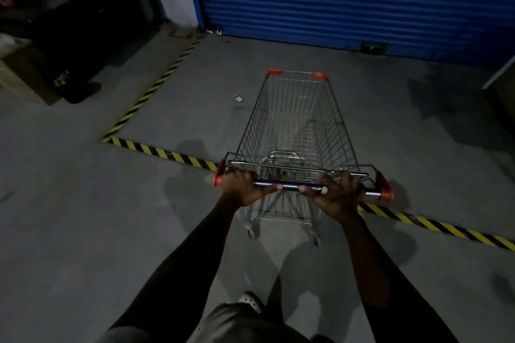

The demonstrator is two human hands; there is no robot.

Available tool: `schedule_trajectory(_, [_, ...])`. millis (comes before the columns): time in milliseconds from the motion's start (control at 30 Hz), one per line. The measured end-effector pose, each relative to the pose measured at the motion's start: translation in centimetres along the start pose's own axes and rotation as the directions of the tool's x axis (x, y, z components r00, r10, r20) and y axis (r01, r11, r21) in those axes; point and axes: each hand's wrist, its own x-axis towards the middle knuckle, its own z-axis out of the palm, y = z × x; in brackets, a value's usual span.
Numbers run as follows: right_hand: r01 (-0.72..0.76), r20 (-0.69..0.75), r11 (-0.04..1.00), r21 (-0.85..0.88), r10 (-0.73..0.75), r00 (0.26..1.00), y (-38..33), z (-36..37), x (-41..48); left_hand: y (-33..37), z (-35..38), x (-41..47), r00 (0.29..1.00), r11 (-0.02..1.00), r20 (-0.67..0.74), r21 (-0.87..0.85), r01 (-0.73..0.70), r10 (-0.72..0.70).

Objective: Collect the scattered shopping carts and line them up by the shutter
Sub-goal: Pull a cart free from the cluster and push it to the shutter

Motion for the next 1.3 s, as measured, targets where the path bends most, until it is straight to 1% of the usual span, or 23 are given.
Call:
schedule_trajectory(33, [0.003,-0.006,1.0,0.008,-0.003,1.0,-1.2,0.8,1.7,-1.3,0.2,2.0,1.0,1.0,-0.005,0.009,0.006,-0.006])
schedule_trajectory(100, [0.004,0.047,1.0,-0.024,-0.003,0.999,-3.5,1.9,5.0,-3.6,0.5,5.5,1.0,0.999,-0.017,0.042,0.008,-0.008])
schedule_trajectory(167, [0.02,0.084,0.999,-0.05,-0.015,0.996,-6.0,2.7,8.3,-5.8,0.6,9.0,0.998,0.997,-0.066,0.071,0.009,-0.004])
schedule_trajectory(200, [0.029,0.091,0.998,-0.063,-0.023,0.996,-7.2,3.1,10.1,-7.0,0.8,10.9,0.996,0.997,-0.091,0.071,0.014,-0.007])
schedule_trajectory(300, [0.043,0.117,0.997,-0.069,-0.035,0.993,-10.8,4.5,15.6,-10.0,1.1,16.3,0.995,0.998,-0.093,0.052,0.046,-0.041])
schedule_trajectory(367, [0.075,0.102,0.996,-0.045,-0.07,0.992,-12.9,5.8,19.7,-11.8,0.9,20.3,0.991,0.998,-0.124,0.032,0.06,-0.056])
schedule_trajectory(467, [0.142,0.133,0.989,-0.032,-0.137,0.982,-16.1,7.9,26.9,-14.7,-0.2,26.5,0.988,0.993,-0.127,0.064,0.096,-0.087])
schedule_trajectory(500, [0.159,0.142,0.987,-0.034,-0.153,0.978,-17.3,8.4,29.2,-15.7,-0.2,28.5,0.983,0.993,-0.158,0.059,0.104,-0.093])
schedule_trajectory(567, [0.19,0.171,0.981,-0.044,-0.18,0.969,-19.9,9.5,33.8,-17.9,0.0,32.5,0.951,0.995,-0.299,0.041,0.096,-0.079])
schedule_trajectory(600, [0.206,0.191,0.977,-0.054,-0.192,0.963,-21.3,10.0,35.8,-19.1,0.3,34.4,0.934,0.995,-0.349,0.033,0.092,-0.075])
schedule_trajectory(667, [0.247,0.214,0.966,-0.075,-0.226,0.95,-24.3,10.8,39.8,-21.6,1.3,38.3,0.911,0.994,-0.402,0.013,0.106,-0.092])
schedule_trajectory(767, [0.305,0.243,0.945,-0.119,-0.27,0.932,-29.3,11.9,44.5,-25.1,2.7,42.7,0.874,0.981,-0.449,-0.134,0.141,-0.187])
schedule_trajectory(833, [0.341,0.271,0.93,-0.141,-0.295,0.916,-32.7,13.1,46.8,-27.4,3.6,45.1,0.849,0.955,-0.448,-0.218,0.2,-0.28])
schedule_trajectory(900, [0.357,0.261,0.922,-0.15,-0.312,0.914,-36.3,14.8,49.0,-30.1,4.1,48.0,0.82,0.937,-0.459,-0.241,0.254,-0.341])
schedule_trajectory(933, [0.358,0.252,0.92,-0.161,-0.313,0.916,-38.0,15.7,50.0,-31.5,4.2,49.4,0.822,0.931,-0.445,-0.249,0.268,-0.356])
schedule_trajectory(1033, [0.36,0.222,0.913,-0.191,-0.317,0.922,-43.4,18.5,52.7,-36.2,4.1,53.4,0.852,0.911,-0.365,-0.311,0.269,-0.376])
schedule_trajectory(1100, [0.351,0.198,0.916,-0.193,-0.314,0.929,-47.5,20.1,54.5,-39.1,3.5,56.3,0.86,0.878,-0.296,-0.376,0.296,-0.416])
schedule_trajectory(1200, [0.309,0.21,0.937,-0.164,-0.272,0.939,-53.9,22.3,57.5,-44.0,2.3,60.5,0.878,0.834,-0.198,-0.454,0.312,-0.436])
schedule_trajectory(1233, [0.293,0.219,0.945,-0.148,-0.258,0.941,-55.9,23.0,58.5,-45.8,2.2,61.8,0.887,0.837,-0.182,-0.453,0.306,-0.423])
schedule_trajectory(1300, [0.282,0.238,0.952,-0.122,-0.248,0.939,-59.6,24.4,60.6,-49.6,2.1,64.3,0.899,0.863,-0.214,-0.43,0.265,-0.383])
